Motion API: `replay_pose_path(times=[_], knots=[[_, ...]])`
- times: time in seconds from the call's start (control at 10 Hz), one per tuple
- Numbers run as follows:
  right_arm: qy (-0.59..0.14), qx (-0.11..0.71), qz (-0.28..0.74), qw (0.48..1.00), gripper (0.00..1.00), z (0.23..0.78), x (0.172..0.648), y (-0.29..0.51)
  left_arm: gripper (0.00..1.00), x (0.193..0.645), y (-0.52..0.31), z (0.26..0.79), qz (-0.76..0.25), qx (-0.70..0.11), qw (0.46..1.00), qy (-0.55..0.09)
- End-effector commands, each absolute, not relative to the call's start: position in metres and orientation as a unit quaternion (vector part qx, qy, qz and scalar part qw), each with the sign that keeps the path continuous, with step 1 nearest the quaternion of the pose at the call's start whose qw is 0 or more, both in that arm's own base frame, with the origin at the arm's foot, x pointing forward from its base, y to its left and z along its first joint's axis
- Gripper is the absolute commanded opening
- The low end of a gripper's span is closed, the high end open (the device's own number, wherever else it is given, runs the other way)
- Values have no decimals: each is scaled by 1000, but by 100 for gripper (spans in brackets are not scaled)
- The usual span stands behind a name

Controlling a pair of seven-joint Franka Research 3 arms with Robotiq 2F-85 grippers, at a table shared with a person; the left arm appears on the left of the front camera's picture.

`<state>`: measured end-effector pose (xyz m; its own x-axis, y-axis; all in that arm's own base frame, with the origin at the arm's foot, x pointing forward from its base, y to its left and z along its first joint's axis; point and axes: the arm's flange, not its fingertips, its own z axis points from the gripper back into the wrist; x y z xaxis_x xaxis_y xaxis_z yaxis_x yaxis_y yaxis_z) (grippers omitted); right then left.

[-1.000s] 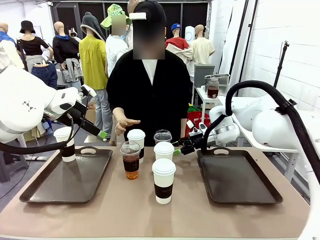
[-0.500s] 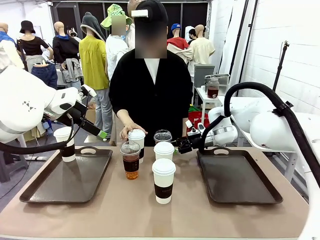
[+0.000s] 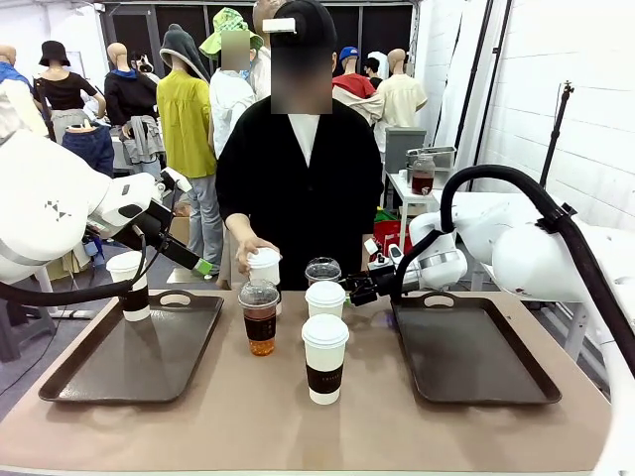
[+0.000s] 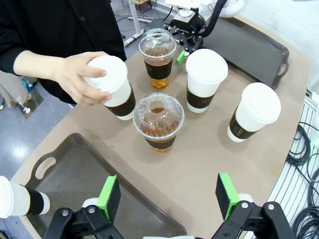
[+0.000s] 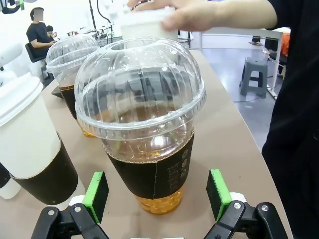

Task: Distribute the coffee onto the tray.
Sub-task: Pick up one iced Americano and place it on the right Handle tray.

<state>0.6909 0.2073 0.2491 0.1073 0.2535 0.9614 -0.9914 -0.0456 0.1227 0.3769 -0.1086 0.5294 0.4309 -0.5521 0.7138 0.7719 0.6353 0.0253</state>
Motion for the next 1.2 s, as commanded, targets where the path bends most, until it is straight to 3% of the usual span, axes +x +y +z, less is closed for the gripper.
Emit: replay_pose_path(times=[0.0,1.1], knots=[[-387,478,539,575,100,247,703,216,100,377,-106,528,-399,-163,830,-354],[-367,490,544,574,100,239,713,250,100,377,-106,528,-399,-163,830,-354]])
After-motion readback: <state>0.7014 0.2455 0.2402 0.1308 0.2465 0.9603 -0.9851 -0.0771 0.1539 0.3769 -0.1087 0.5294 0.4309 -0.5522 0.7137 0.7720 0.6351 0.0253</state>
